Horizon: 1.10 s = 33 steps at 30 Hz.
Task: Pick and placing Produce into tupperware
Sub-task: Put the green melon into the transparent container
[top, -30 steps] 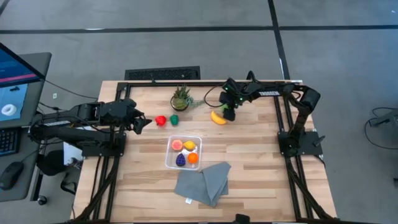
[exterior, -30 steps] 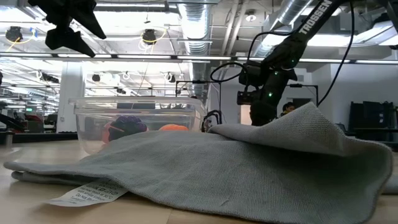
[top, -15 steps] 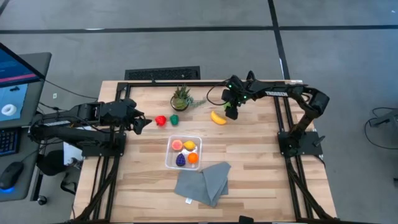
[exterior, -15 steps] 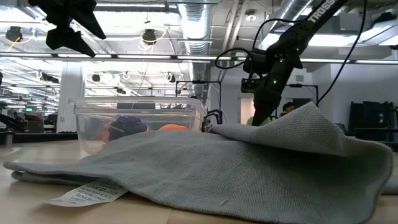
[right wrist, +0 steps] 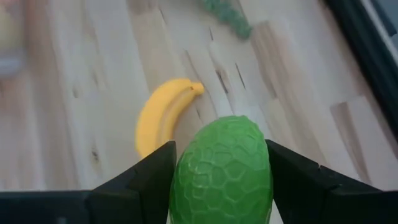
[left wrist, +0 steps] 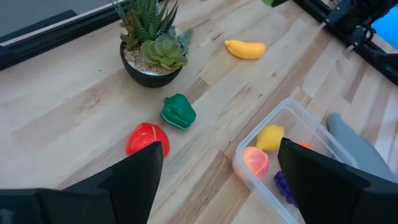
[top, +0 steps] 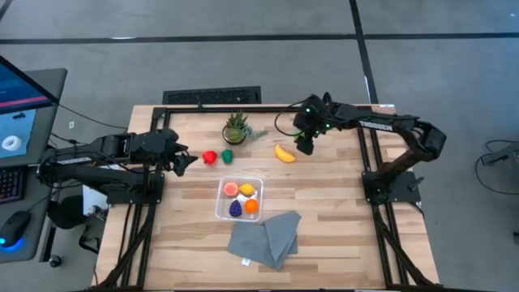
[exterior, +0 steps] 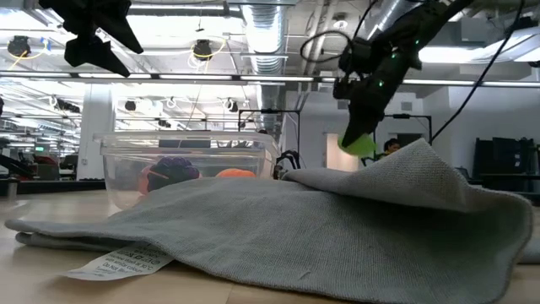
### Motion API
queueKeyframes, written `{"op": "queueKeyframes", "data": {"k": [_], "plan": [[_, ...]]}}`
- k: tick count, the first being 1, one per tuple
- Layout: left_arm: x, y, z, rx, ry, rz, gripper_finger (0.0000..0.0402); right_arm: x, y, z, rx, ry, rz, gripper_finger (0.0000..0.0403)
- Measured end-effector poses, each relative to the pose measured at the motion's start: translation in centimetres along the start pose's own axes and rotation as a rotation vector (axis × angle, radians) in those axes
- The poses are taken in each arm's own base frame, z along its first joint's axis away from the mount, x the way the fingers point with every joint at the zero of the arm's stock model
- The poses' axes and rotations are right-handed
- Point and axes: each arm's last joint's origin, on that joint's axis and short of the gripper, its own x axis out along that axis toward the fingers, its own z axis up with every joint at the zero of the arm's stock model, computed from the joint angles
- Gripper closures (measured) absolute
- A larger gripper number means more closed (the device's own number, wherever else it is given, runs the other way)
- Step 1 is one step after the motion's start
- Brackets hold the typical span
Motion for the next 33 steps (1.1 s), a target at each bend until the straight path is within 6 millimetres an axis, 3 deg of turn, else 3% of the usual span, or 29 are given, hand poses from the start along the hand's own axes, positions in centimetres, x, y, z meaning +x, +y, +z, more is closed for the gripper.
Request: {"op": "queueKeyframes", "data": {"k": [11,17,33], "plan": [[0.0,0.0,0.0,0.011,0.000,0.000,0.0095,-4.4,2.2,0.7,0.048,-0.132,0.001,0.0154],[0.0,0.0,0.0,0.019,-0.001,0.000,0.0095,-5.8,4.1,1.0,0.055,-0.179,0.016,0.0154],[0.0,0.0,0.0,0.041,-0.001,0.000,0.0095,-6.1,10.4,1.4,0.034,-0.196,0.099,0.0154]]}}
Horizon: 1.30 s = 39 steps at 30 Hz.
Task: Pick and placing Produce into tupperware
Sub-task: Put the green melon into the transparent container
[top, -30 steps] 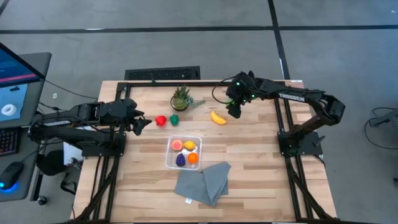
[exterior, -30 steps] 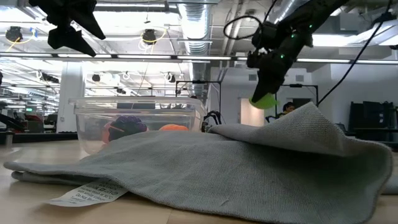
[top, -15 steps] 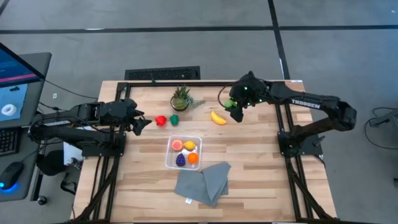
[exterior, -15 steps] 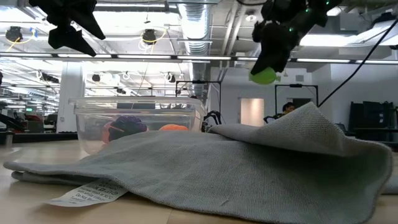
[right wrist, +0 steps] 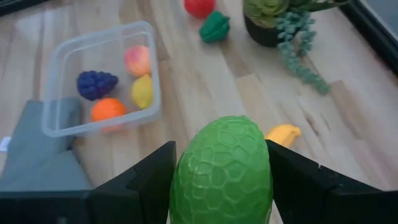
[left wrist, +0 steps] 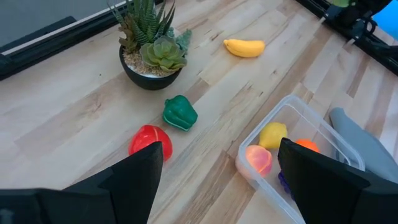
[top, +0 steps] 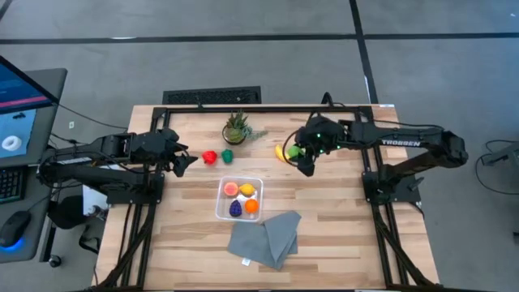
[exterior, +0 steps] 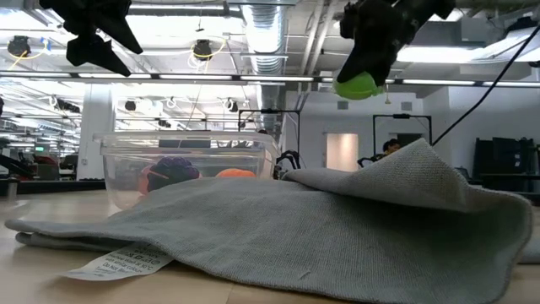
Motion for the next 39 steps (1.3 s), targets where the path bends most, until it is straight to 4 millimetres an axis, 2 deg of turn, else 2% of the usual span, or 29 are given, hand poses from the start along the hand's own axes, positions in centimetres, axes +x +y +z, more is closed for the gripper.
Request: {"op": "queueKeyframes", "data": {"k": [13,26,39], "plan": [[0.0,0.0,0.0,0.004,0.000,0.000,0.0095,0.0,3.4,1.2,-0.006,-0.158,0.040,0.0170],[0.0,0.0,0.0,0.022,0.000,0.000,0.0095,-0.1,4.3,1.8,-0.003,-0.243,0.056,0.0173],[0.0,0.0,0.0,0.002,-0.005,-0.004,0.0095,0.0,6.4,2.7,-0.037,-0.376,0.077,0.0173]]}}
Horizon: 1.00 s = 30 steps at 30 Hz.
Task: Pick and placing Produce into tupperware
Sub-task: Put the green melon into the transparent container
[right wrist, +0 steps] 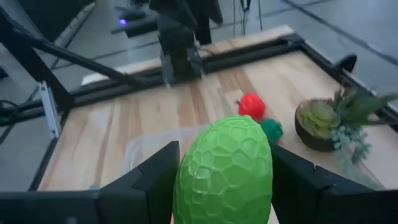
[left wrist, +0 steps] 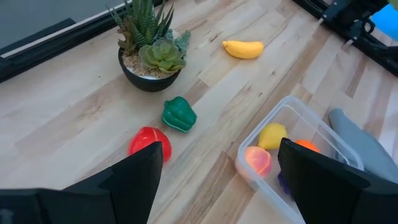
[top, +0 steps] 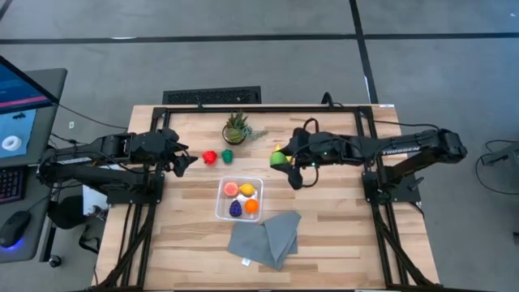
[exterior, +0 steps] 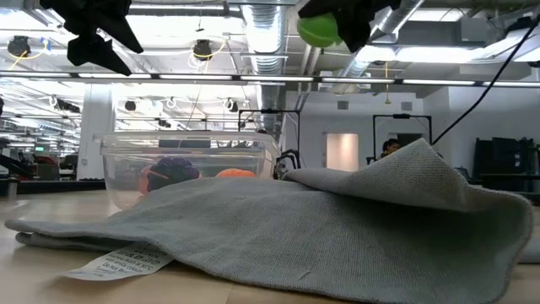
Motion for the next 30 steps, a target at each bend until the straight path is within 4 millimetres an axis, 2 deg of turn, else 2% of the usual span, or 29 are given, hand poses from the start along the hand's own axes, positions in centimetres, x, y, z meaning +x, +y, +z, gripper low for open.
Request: {"op": "queueKeyframes", "data": {"k": [4,7,9,20,30], "plan": [[0.0,0.0,0.0,-0.014,0.001,-0.002,0.0095,0.7,0.9,-0.3,-0.014,-0.024,-0.022,0.0173],[0.0,0.0,0.0,-0.018,0.000,-0.003,0.0095,1.1,1.7,0.3,-0.015,-0.087,0.000,0.0173],[0.0,-0.1,0.1,-0.024,-0.003,-0.011,0.0095,1.5,2.0,-0.5,-0.025,-0.047,0.005,0.0173],[0.0,-0.1,0.1,-0.018,0.001,-0.016,0.0095,6.3,4.1,-3.1,0.004,-0.036,0.016,0.0173],[0.0,-0.1,0.0,-0.008,0.004,-0.021,0.0095,10.0,4.8,-5.0,0.064,-0.084,0.042,0.0172]]}}
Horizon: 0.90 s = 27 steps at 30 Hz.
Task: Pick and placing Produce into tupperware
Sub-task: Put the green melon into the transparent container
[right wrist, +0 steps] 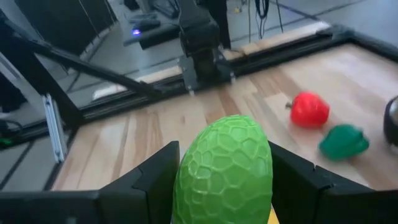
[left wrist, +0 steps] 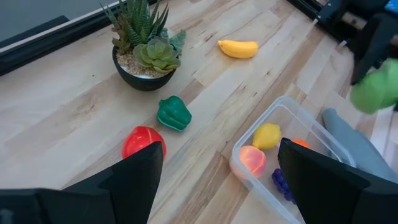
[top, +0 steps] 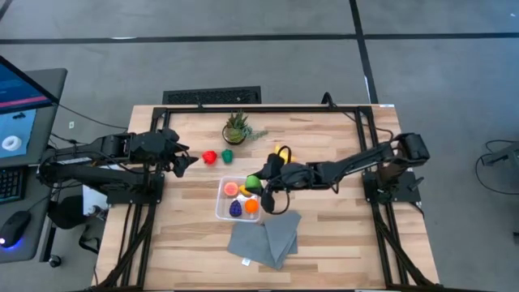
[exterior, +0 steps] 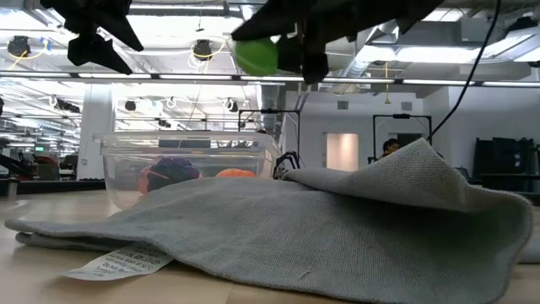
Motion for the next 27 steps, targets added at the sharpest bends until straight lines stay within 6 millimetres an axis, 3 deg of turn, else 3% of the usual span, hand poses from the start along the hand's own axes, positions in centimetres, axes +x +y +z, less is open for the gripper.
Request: {"op": "queueKeyframes", "data": {"k": [17,27], "plan": [[0.0,0.0,0.0,0.032,0.005,-0.007,0.0095,3.2,0.4,-4.0,0.089,0.032,0.011,0.0172],[0.0,0.0,0.0,0.037,-0.006,0.009,0.0095,3.5,-0.6,-3.8,0.100,0.017,-0.010,0.0172]]}}
